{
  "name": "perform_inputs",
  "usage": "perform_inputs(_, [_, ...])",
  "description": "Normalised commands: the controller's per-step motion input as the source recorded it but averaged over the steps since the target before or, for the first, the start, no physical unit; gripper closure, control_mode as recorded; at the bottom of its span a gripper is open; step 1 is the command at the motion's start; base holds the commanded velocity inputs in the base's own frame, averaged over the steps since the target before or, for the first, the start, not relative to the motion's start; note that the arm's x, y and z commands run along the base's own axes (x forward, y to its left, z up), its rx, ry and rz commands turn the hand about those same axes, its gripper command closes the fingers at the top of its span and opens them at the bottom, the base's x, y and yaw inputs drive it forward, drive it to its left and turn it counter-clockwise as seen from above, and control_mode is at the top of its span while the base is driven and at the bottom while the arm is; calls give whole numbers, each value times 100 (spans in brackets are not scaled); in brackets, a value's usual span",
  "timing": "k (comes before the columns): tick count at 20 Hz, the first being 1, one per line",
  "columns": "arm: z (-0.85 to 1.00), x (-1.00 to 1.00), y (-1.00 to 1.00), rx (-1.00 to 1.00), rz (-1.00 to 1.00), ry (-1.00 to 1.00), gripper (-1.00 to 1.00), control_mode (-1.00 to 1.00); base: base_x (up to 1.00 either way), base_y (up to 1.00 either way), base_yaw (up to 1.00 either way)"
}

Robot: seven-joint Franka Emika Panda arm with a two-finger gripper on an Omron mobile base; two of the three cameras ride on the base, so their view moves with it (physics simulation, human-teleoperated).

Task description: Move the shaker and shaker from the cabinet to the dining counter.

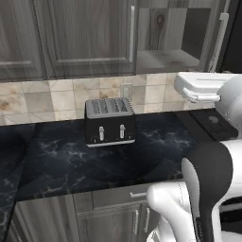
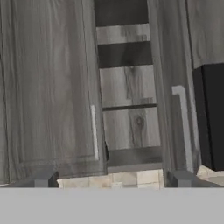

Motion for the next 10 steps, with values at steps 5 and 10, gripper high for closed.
perform_inputs(5, [-3, 100, 50, -4, 0, 22, -100, -100, 0, 0, 0])
perform_inputs(10, [-18, 100, 9, 0, 0, 21, -100, -100, 0, 0, 0])
